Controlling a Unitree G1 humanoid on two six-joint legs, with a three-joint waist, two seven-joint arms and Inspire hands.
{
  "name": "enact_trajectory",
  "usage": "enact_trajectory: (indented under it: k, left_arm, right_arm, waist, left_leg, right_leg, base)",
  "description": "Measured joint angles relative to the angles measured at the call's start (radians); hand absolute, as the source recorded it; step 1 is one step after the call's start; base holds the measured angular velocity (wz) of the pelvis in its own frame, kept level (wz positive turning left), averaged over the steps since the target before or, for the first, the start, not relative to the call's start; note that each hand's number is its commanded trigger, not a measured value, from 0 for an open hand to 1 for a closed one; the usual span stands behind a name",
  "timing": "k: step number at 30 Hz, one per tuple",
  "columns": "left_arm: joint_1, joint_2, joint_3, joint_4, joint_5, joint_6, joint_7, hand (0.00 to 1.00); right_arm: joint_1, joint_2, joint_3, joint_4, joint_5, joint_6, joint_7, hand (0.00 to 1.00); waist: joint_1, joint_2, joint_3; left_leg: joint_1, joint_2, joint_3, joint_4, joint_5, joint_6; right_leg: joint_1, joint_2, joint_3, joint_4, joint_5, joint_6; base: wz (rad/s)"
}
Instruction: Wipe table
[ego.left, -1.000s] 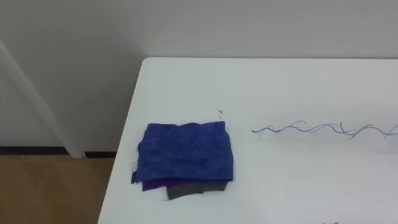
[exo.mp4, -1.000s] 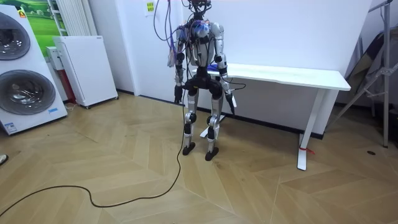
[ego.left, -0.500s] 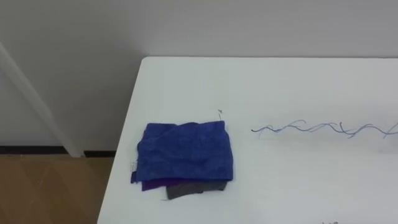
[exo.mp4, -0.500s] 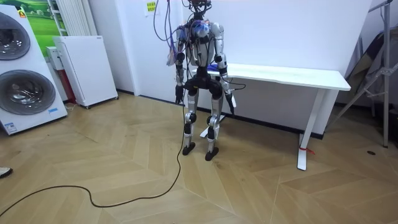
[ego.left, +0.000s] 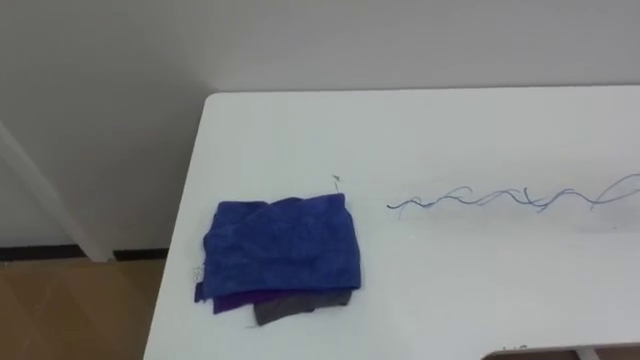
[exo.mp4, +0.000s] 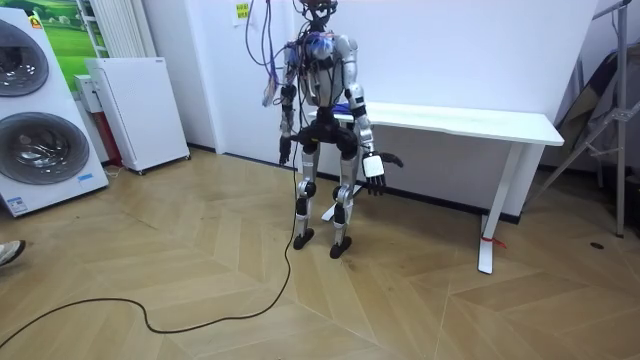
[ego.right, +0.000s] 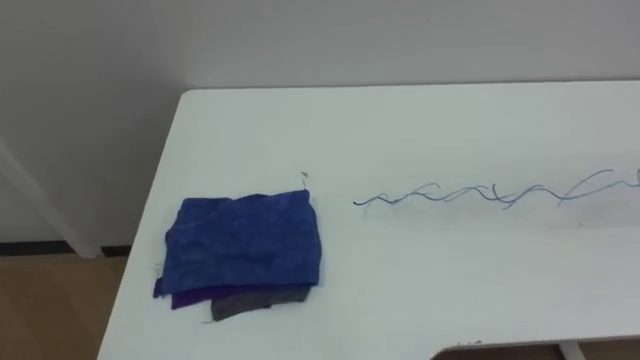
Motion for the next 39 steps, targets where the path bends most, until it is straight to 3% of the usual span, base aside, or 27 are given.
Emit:
enact_trajectory:
  k: [6, 12, 17, 23, 27, 34, 39]
  left_arm:
    - [-0.001, 0.028, 0.043, -0.008, -0.045, -0.028, 0.019, 0.0]
    - [-0.013, 0.04, 0.04, -0.016, -0.047, -0.035, 0.018, 0.0]
    - [-0.014, 0.049, -0.022, -0.038, -0.043, -0.042, 0.016, 0.0]
    - [-0.01, 0.05, -0.044, -0.056, -0.046, -0.048, 0.016, 0.0]
    - [-0.009, 0.053, -0.061, -0.057, -0.045, -0.071, 0.019, 0.0]
    - [-0.024, 0.053, -0.11, -0.018, -0.049, -0.088, 0.019, 0.0]
    - [-0.032, 0.054, -0.16, 0.006, -0.053, -0.088, 0.017, 0.0]
  right_arm:
    - [-0.013, -0.062, -0.121, -0.08, 0.089, -0.029, -0.15, 0.0]
    - [-0.1, -0.119, -0.146, -0.211, -0.012, -0.067, -0.286, 0.0]
    - [-0.128, -0.139, -0.06, -0.385, -0.153, -0.077, -0.36, 0.0]
    - [-0.141, -0.143, 0.026, -0.694, -0.502, -0.079, -0.428, 0.0]
    - [-0.138, -0.143, 0.126, -0.91, -0.752, -0.121, -0.438, 0.0]
    - [-0.146, -0.14, 0.27, -1.142, -1.133, -0.155, -0.42, 0.0]
    - [-0.174, -0.141, 0.35, -1.18, -1.188, -0.163, -0.363, 0.0]
  waist:
    - [-0.011, -0.024, -0.0028]
    - [-0.013, -0.027, -0.0025]
    - [0.006, -0.026, -0.0024]
    - [0.034, -0.019, -0.0038]
    - [0.061, -0.018, -0.0035]
    - [0.113, -0.026, -0.0047]
    - [0.119, -0.034, -0.0031]
  left_leg:
    - [-0.014, -0.004, 0.02, -0.001, 0.0, 0.0]
    - [-0.026, -0.006, 0.023, -0.001, 0.0, 0.001]
    - [-0.037, -0.004, 0.031, 0.003, 0.0, 0.001]
    - [-0.044, -0.002, 0.032, 0.003, 0.0, 0.001]
    - [-0.055, 0.003, 0.032, 0.004, 0.0, 0.001]
    - [-0.049, 0.007, 0.009, 0.0, 0.0, 0.0]
    - [-0.059, 0.003, -0.03, -0.001, 0.0, 0.001]
  right_leg:
    - [-0.028, -0.003, 0.011, 0.014, 0.002, 0.004]
    - [-0.045, 0.002, 0.03, 0.016, 0.01, 0.008]
    - [-0.06, 0.002, 0.027, 0.014, 0.013, 0.007]
    - [-0.068, 0.004, 0.025, 0.013, 0.015, 0.006]
    - [-0.079, 0.008, 0.021, 0.019, 0.018, 0.003]
    - [-0.059, 0.0, -0.068, 0.011, 0.02, 0.0]
    - [-0.047, -0.011, -0.129, -0.006, 0.021, 0.002]
  base:
    - [-0.11]
    - [-0.06]
    - [-0.01]
    - [-0.02]
    - [-0.02]
    - [0.04]
    - [0.22]
